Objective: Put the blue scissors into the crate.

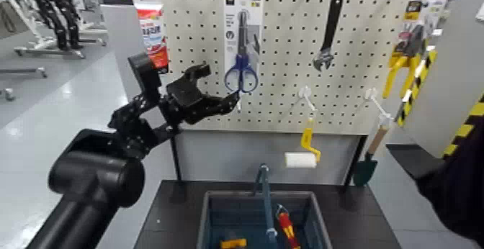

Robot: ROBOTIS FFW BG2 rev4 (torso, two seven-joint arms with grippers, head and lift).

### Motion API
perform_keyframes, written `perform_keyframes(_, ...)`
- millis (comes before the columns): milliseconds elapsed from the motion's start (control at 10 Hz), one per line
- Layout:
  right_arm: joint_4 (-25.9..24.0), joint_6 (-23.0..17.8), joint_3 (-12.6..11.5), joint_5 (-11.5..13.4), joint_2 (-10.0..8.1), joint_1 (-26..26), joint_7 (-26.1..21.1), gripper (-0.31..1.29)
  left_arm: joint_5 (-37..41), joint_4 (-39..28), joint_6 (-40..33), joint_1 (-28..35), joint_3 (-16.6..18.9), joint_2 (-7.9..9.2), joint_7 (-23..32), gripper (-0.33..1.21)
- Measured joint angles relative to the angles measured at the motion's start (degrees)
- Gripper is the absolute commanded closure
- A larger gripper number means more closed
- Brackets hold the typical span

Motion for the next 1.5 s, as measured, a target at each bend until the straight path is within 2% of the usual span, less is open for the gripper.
perform_keyframes(800, 0.0, -0.1, 0.1, -0.3, -0.34, -0.5, 0.3, 0.08, -0.2, 7.6, -3.9, -10.4, -3.4, -0.98, -3.7, 0.13)
perform_keyframes(900, 0.0, -0.1, 0.1, -0.3, -0.34, -0.6, 0.3, 0.08, -0.2, 8.0, -4.1, -10.9, -3.5, -1.06, -3.9, 0.26)
perform_keyframes(1000, 0.0, -0.1, 0.1, -0.3, -0.34, -0.6, 0.4, 0.08, -0.2, 8.1, -4.1, -11.1, -3.6, -1.11, -4.1, 0.76)
perform_keyframes(1100, 0.0, -0.1, 0.1, -0.4, -0.34, -0.6, 0.4, 0.08, -0.3, 8.1, -3.9, -11.2, -3.6, -1.12, -4.1, 1.07)
perform_keyframes(1200, 0.0, -0.1, 0.1, -0.4, -0.35, -0.6, 0.4, 0.08, -0.4, 7.8, -3.4, -11.2, -3.7, -1.13, -3.8, 1.07)
perform_keyframes(1300, 0.0, -0.1, 0.1, -0.5, -0.35, -0.5, 0.4, 0.09, -0.7, 7.5, -2.9, -11.2, -3.7, -1.13, -3.6, 1.2)
perform_keyframes(1500, 0.1, -0.1, 0.1, -0.5, -0.34, -0.5, 0.4, 0.09, -0.9, 7.2, -2.9, -11.2, -3.4, -1.13, -3.6, 1.18)
